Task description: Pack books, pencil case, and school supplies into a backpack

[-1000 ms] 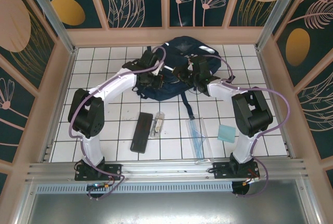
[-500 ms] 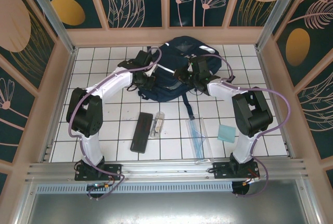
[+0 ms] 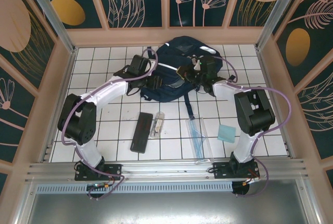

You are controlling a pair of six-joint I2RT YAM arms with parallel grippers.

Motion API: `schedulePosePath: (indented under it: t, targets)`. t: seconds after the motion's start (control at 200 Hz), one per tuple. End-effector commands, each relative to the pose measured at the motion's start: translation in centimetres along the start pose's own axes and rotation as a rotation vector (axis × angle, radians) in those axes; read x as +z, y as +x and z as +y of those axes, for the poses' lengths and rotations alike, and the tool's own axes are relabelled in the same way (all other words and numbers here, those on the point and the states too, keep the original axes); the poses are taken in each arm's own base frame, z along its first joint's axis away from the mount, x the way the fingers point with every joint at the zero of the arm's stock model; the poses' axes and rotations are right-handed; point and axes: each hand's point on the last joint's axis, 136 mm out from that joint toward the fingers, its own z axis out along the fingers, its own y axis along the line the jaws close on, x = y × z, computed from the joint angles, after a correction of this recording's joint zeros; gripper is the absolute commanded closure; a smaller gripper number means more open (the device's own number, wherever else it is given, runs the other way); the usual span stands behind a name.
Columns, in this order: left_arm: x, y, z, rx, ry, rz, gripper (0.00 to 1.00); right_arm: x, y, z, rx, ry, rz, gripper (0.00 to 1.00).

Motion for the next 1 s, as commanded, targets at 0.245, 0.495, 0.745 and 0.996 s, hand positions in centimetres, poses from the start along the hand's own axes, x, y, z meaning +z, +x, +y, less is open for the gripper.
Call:
schedulePosePath:
  t: [0.245,0.495,0.745,0.996]
  targets:
    - [4.5,4.9,-2.2,-0.152,0.245,-0.028,0.85,-1.0,-0.3,5.0,-0.088,-0.120,-0.118,0.86]
    - [5.7,3.5,-6.2,-0.131,0.351,-0.069,0.86,0.7,2.9,3.7,-0.093,-0.043,-0.135,0.55]
    - [5.2,4.2,-7.9,-0.141,0.383,-0.043,0.84,2.5,2.8,3.9,-0.111,-0.029,-0.134,0.89]
    - [-1.6,2.0,-6.8,-0.037,0.240,-0.095,0.45,-0.4,-0.8,6.1,-0.121,-0.083,-0.132,1.00]
